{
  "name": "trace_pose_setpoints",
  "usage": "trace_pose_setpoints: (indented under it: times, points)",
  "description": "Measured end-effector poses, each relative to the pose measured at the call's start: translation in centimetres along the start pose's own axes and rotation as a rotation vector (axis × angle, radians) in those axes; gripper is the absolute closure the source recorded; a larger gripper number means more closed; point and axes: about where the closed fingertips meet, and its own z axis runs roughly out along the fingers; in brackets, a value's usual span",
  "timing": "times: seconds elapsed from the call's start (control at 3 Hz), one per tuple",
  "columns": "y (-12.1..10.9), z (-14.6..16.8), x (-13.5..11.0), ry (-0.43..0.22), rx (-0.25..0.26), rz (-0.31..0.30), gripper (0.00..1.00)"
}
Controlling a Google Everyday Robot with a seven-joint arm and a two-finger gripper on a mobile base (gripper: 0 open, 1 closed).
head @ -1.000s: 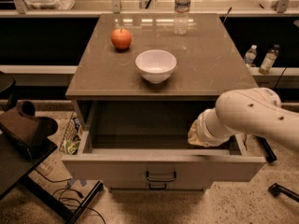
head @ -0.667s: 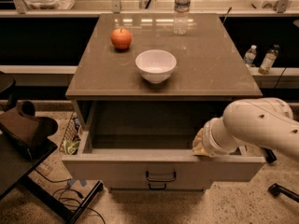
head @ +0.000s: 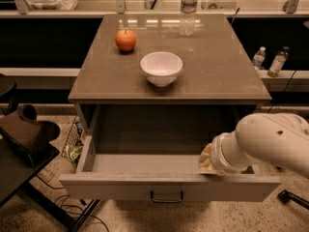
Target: Open top drawer
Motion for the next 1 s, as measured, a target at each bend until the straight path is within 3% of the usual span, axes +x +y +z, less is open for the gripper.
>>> trace_pose_setpoints:
  times: [0.33, 1.0]
  points:
    - [1.77, 0.01, 0.74, -0.017, -0.016, 0.034, 1.00]
    - [2.59, -0.19, 0.84, -0.022, -0.023, 0.046, 1.00]
